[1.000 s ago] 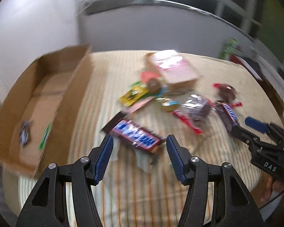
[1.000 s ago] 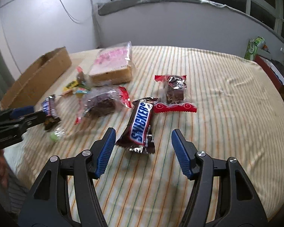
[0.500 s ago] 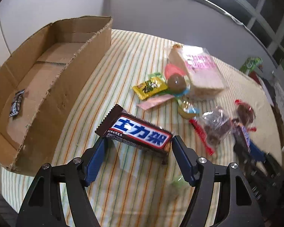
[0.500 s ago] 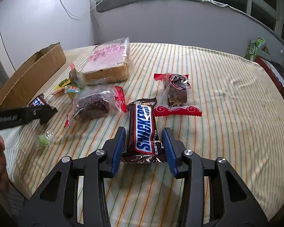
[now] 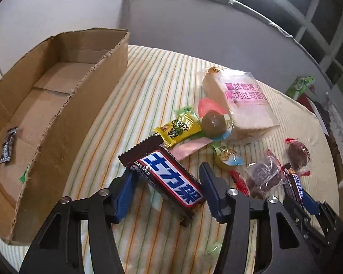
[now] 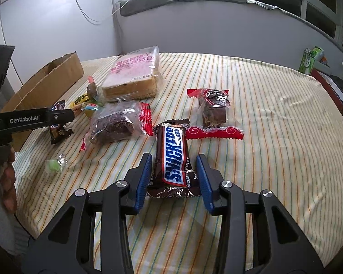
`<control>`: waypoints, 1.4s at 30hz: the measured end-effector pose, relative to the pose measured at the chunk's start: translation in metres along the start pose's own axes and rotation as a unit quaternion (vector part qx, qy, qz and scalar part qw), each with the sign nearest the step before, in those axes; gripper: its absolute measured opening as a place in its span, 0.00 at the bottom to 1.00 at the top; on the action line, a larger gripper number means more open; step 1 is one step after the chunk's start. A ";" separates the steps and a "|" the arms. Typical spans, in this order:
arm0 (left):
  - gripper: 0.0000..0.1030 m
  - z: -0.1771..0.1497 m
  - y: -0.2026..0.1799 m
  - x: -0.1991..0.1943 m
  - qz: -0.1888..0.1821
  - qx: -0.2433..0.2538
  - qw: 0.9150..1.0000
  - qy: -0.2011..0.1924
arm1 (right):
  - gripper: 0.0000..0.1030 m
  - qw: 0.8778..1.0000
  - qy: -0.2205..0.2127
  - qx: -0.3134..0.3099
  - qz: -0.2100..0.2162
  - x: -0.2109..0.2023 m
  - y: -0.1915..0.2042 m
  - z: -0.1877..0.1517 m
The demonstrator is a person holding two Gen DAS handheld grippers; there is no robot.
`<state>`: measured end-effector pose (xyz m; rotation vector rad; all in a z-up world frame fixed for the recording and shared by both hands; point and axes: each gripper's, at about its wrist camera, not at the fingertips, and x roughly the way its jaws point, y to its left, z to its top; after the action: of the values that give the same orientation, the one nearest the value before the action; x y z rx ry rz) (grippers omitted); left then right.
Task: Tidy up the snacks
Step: 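Carry both bars over the cardboard box and open both tools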
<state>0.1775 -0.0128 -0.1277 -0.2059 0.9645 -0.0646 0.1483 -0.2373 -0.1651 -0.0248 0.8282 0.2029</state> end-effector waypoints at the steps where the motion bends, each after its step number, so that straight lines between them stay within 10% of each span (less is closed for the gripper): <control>1: 0.42 -0.001 0.000 -0.001 -0.001 0.005 1.000 -0.003 | 0.37 1.000 0.000 0.000 0.000 -0.001 0.001 0.000; 23: 0.27 0.005 0.006 -0.080 -0.057 0.069 0.992 -0.091 | 0.29 0.998 -0.044 0.013 -0.031 -0.055 0.010 0.008; 42: 0.27 0.009 0.041 -0.114 -0.067 0.055 0.989 -0.117 | 0.28 0.998 0.056 -0.018 -0.035 -0.030 0.017 -0.013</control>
<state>0.1188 0.0453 -0.0386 -0.1728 0.7112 -0.2122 0.1162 -0.2274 -0.1507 -0.0998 0.9329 0.1506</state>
